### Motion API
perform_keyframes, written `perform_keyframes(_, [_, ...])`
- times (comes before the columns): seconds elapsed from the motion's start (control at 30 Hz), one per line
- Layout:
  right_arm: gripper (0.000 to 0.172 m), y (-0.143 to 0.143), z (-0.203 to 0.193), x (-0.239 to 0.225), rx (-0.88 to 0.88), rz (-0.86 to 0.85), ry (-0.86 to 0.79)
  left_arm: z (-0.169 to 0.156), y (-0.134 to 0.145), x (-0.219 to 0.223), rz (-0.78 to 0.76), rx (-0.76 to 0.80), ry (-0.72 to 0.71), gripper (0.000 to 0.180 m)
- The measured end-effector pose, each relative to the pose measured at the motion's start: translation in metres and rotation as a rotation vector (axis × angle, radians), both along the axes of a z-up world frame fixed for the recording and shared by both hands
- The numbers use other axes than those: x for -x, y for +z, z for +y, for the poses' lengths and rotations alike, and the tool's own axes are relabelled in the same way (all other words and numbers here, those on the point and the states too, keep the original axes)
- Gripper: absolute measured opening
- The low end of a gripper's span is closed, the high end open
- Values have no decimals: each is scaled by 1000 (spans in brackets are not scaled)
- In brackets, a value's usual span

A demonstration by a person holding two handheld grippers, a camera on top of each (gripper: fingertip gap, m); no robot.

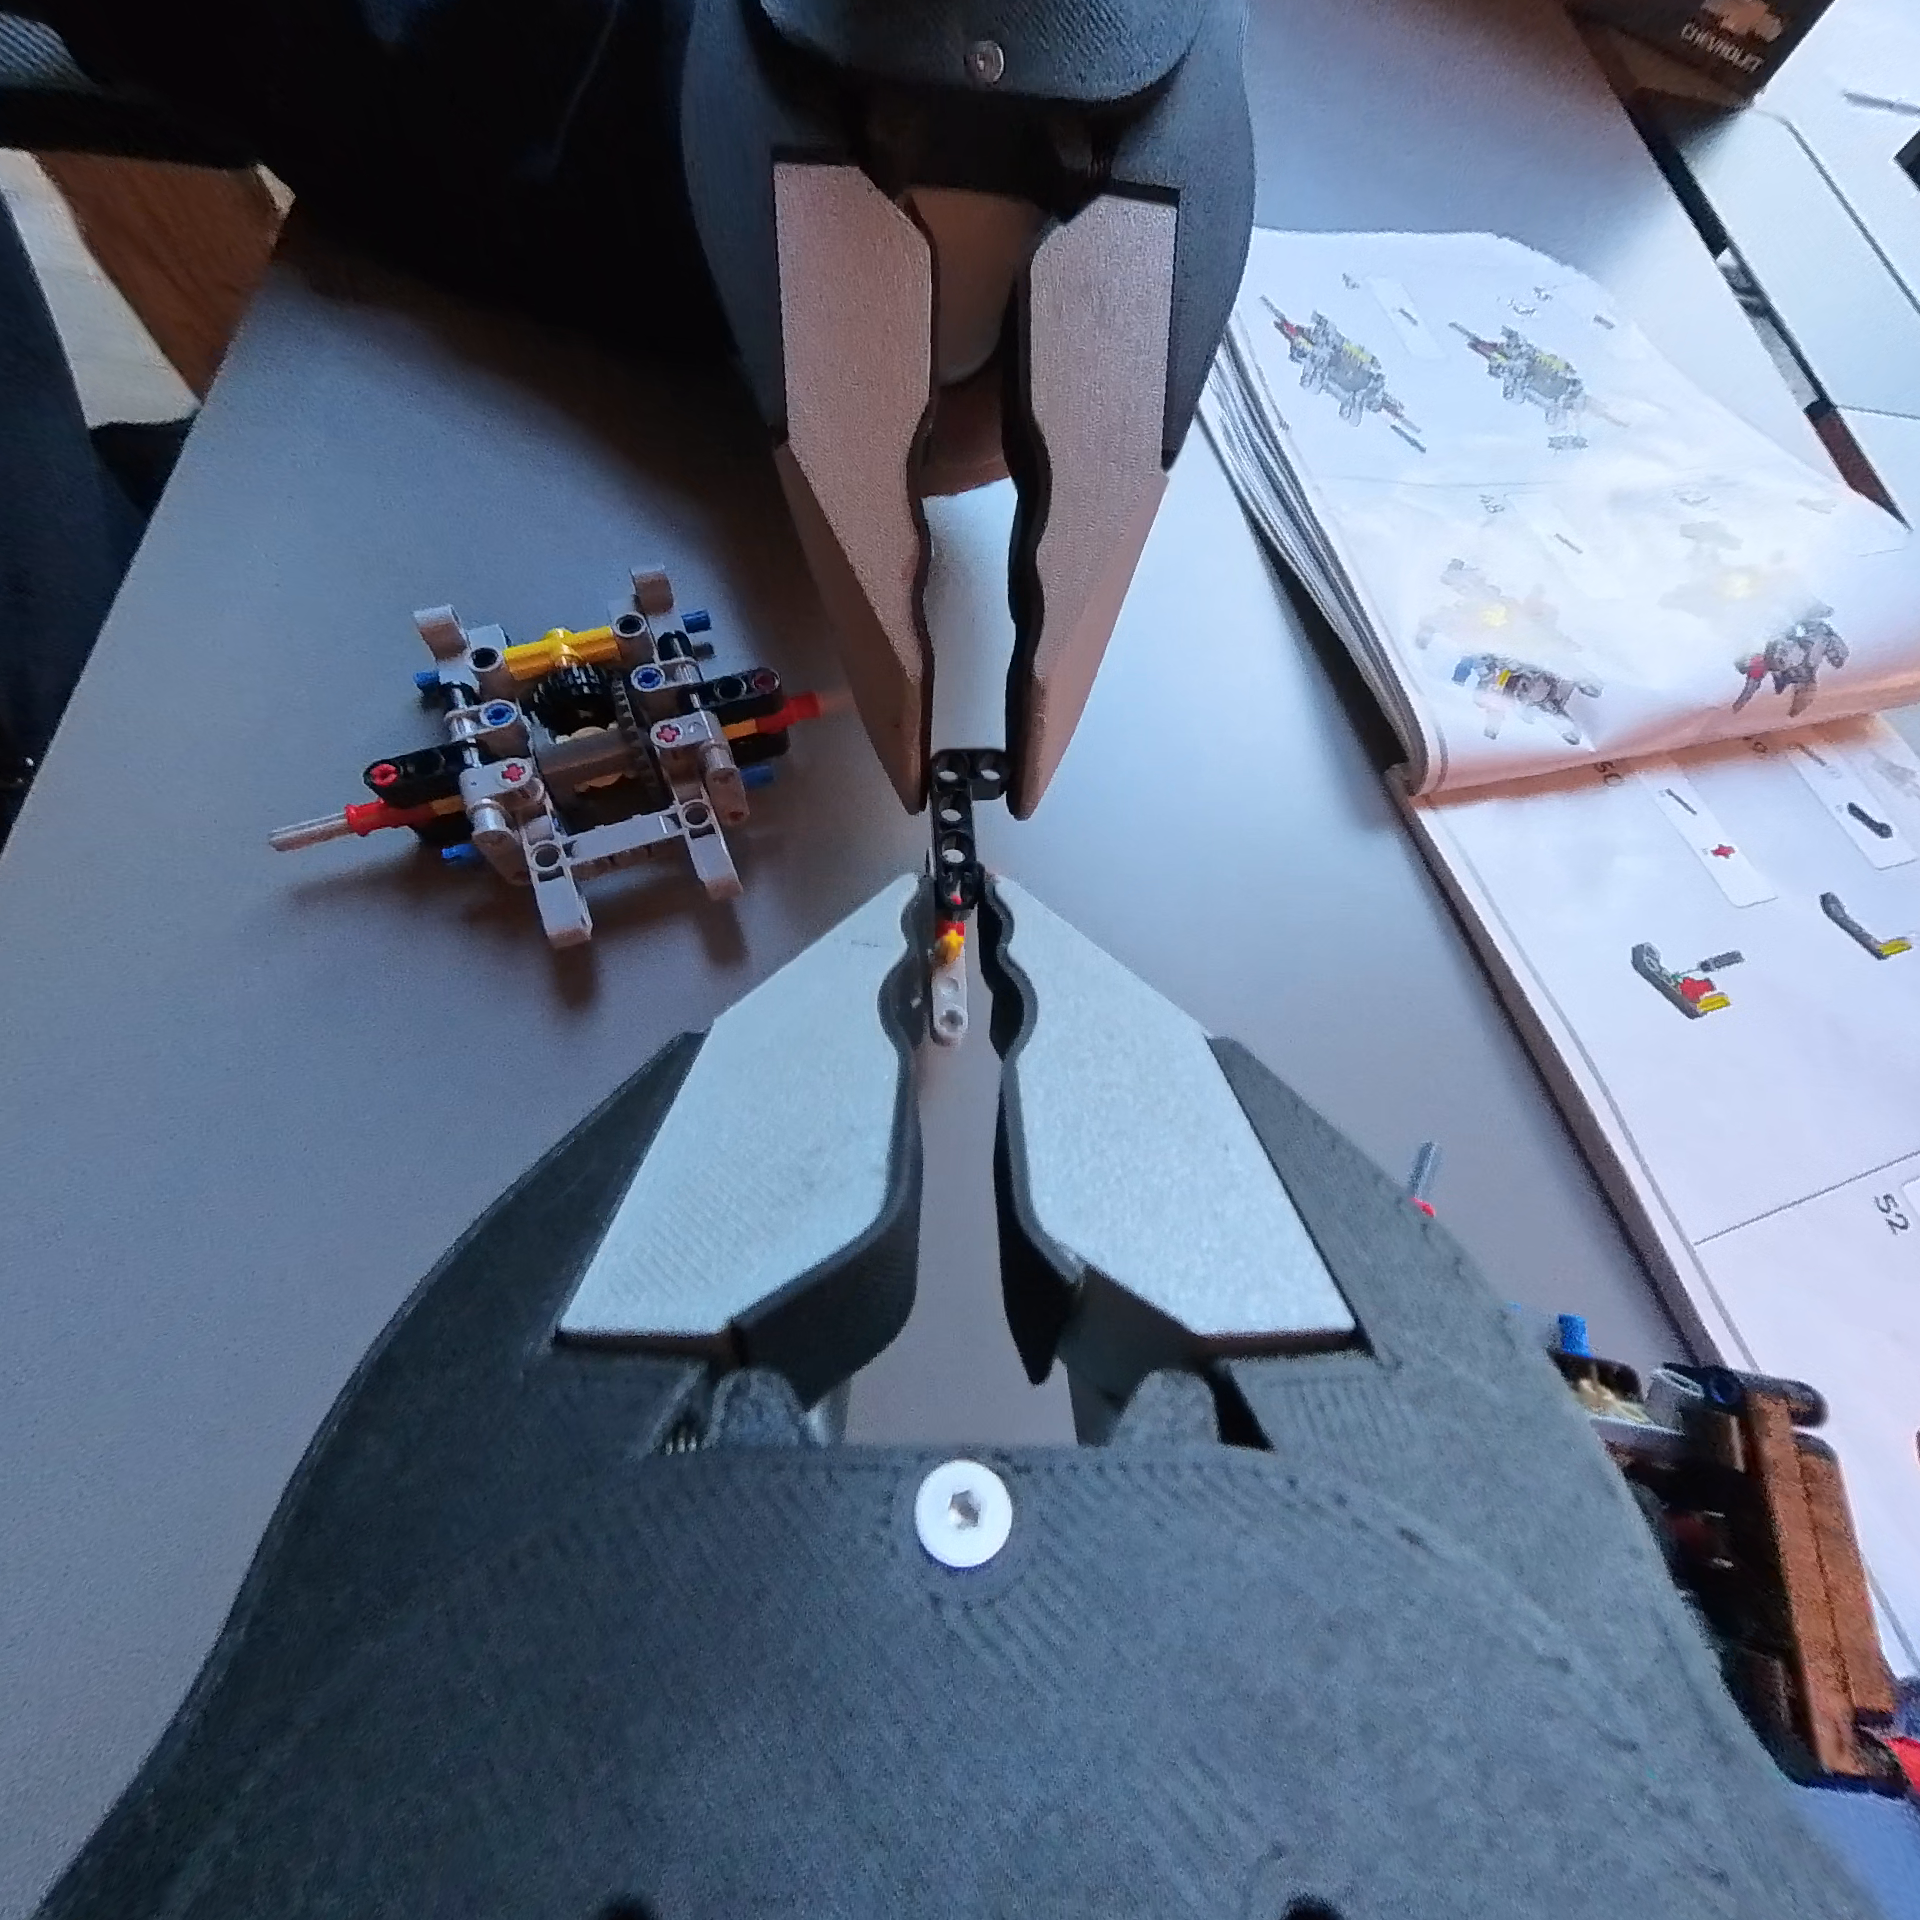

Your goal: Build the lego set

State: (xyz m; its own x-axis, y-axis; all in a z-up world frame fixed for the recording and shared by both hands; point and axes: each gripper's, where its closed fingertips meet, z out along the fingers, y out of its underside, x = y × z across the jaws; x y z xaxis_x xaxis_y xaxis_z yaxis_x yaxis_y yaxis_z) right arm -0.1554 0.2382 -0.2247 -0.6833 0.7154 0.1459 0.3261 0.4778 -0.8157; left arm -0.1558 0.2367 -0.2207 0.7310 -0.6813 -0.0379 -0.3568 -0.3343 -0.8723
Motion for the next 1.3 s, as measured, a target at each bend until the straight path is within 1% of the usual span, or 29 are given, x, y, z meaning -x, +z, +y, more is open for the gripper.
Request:
perform_keyframes(0.23, [4,-4,0,0,4,-16,-2,-1,-6,0,-3,30,-4,13])
perform_keyframes(0.4, [4,-13,1,1,-27,-44,-10,-1,-15,1,36,59,0,13])
perform_keyframes(1.3, [4,-23,0,3,-21,-77,-14,-1,-24,6,59,97,10,13])
